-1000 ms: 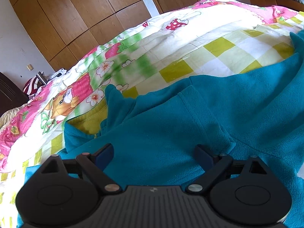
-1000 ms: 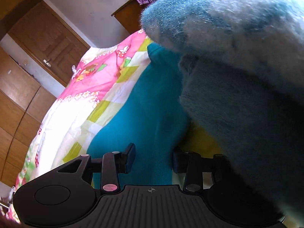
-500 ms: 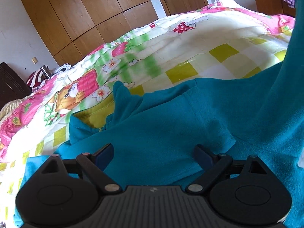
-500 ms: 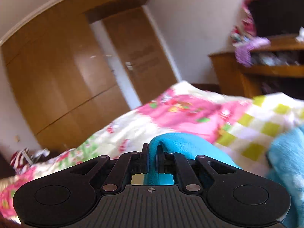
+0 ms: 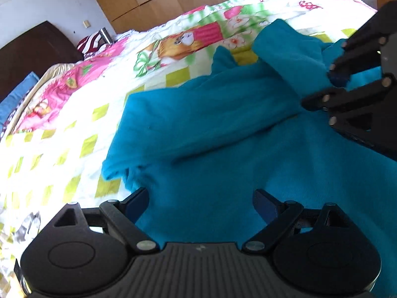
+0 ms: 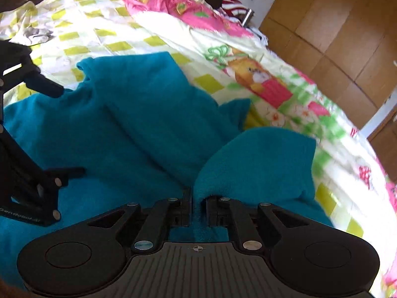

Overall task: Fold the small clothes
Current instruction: 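Lift the other sleeve with the right tool and carry it across the body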

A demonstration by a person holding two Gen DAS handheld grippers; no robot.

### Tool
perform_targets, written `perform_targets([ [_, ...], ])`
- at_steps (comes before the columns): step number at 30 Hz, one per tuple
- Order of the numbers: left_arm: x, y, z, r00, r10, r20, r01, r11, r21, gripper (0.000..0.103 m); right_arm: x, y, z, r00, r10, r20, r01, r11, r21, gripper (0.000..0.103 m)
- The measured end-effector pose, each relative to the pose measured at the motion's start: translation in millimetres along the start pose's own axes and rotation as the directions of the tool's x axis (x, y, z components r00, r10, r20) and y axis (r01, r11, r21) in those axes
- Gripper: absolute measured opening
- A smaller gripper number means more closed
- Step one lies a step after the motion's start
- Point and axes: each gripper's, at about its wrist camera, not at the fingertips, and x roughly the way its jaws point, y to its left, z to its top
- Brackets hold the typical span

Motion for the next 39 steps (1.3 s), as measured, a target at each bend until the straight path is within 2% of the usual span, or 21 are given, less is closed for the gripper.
perform_targets([
  [3,-0.2,-0.1,-3.6,1.0,-0.005,-0.02,0.004,0.999,-0.035,0.103,-14.8,-14.4,-6.3,1.0,0.025,-0.013,-0.023,0.996,0.086,0.019],
  [4,-1.7,-0.9,-3.1,1.0,-0.011,-0.017,0.01,0.999,-0.046,0.103,-21.3,-25.9,-9.0,0.999,0.04,-0.011,-0.038,0.99,0.134,0.027],
  [5,-2.7,-1.8,-2.4,1.0,-0.017,-0.014,0.016,0.998,-0.054,0.103,-25.4,-38.4,-11.7,0.998,0.061,-0.009,-0.058,0.977,0.207,0.034],
  [7,-4.2,-4.8,0.0,0.999,-0.03,-0.011,0.029,0.998,-0.061,0.103,-25.7,-63.0,-11.8,0.994,0.105,-0.007,-0.096,0.928,0.359,0.037],
  [11,-8.8,-6.8,5.5,0.999,-0.044,0.016,0.045,0.998,-0.054,0.103,-3.8,-110.9,-16.4,0.996,0.091,-0.009,-0.064,0.766,0.64,0.037],
  [12,-10.0,-6.9,5.7,0.999,-0.044,0.021,0.045,0.998,-0.053,0.103,0.7,-118.7,-17.3,0.997,0.078,-0.005,-0.053,0.73,0.681,0.037],
  [13,-10.1,-6.2,7.3,0.999,-0.043,0.027,0.044,0.998,-0.052,0.103,5.5,-128.3,-18.5,0.998,0.069,-0.002,-0.045,0.677,0.735,0.038],
  [14,-10.6,-4.9,8.2,0.999,-0.043,0.032,0.045,0.998,-0.052,0.103,9.1,-136.1,-20.7,0.997,0.081,0.012,-0.06,0.624,0.779,0.038],
  [15,-11.4,-3.5,9.4,0.998,-0.041,0.038,0.043,0.998,-0.055,0.103,9.0,-140.0,-21.3,0.995,0.094,0.023,-0.074,0.588,0.806,0.038],
  [16,-11.7,-1.6,11.3,0.998,-0.039,0.044,0.041,0.997,-0.058,0.103,6.2,-139.9,-19.9,0.994,0.106,0.037,-0.092,0.582,0.808,0.039],
  [19,-11.8,2.6,15.5,0.997,-0.036,0.062,0.04,0.997,-0.073,0.103,-7.1,-122.5,-10.0,0.979,0.19,0.07,-0.178,0.646,0.742,0.039],
  [22,-7.3,6.3,18.5,0.997,-0.035,0.067,0.041,0.996,-0.083,0.103,-8.5,-108.1,-3.3,0.939,0.337,0.062,-0.288,0.677,0.678,0.037],
  [23,-5.2,7.6,19.0,0.997,-0.031,0.067,0.037,0.996,-0.083,0.103,-10.9,-105.4,0.4,0.938,0.341,0.057,-0.296,0.706,0.644,0.037],
  [25,-2.9,9.6,19.2,0.997,-0.025,0.067,0.031,0.996,-0.086,0.103,-13.1,-110.9,2.4,0.96,0.276,0.05,-0.247,0.746,0.619,0.037],
  [26,-1.9,10.5,19.0,0.997,-0.025,0.067,0.03,0.996,-0.088,0.103,-11.1,-120.9,1.2,0.97,0.24,0.05,-0.215,0.733,0.646,0.037],
  [30,-0.7,9.3,18.9,0.998,-0.025,0.063,0.03,0.996,-0.086,0.103,-0.7,-165.4,-14.3,0.989,0.135,0.061,-0.129,0.577,0.806,0.037],
  [32,-1.0,8.3,20.4,0.997,-0.029,0.068,0.035,0.995,-0.089,0.103,10.7,-182.9,-22.7,0.999,0.039,0.001,-0.02,0.507,0.862,0.038],
  [33,-1.0,7.7,21.2,0.997,-0.031,0.07,0.037,0.995,-0.09,0.103,20.0,-187.6,-25.3,0.999,0.018,-0.043,0.028,0.489,0.872,0.039],
  [34,-0.8,6.3,22.1,0.997,-0.032,0.072,0.038,0.995,-0.089,0.103,27.9,-191.0,-28.6,0.998,0.017,-0.066,0.05,0.473,0.88,0.039],
  [36,-1.4,4.1,23.3,0.996,-0.032,0.082,0.039,0.995,-0.088,0.103,45.7,-196.1,-38.8,0.995,0.062,-0.078,0.046,0.409,0.911,0.039],
  [39,-1.9,1.4,24.9,0.995,-0.038,0.09,0.046,0.995,-0.093,0.103,58.3,-196.6,-48.7,0.992,0.128,-0.017,-0.024,0.314,0.949,0.039],
])
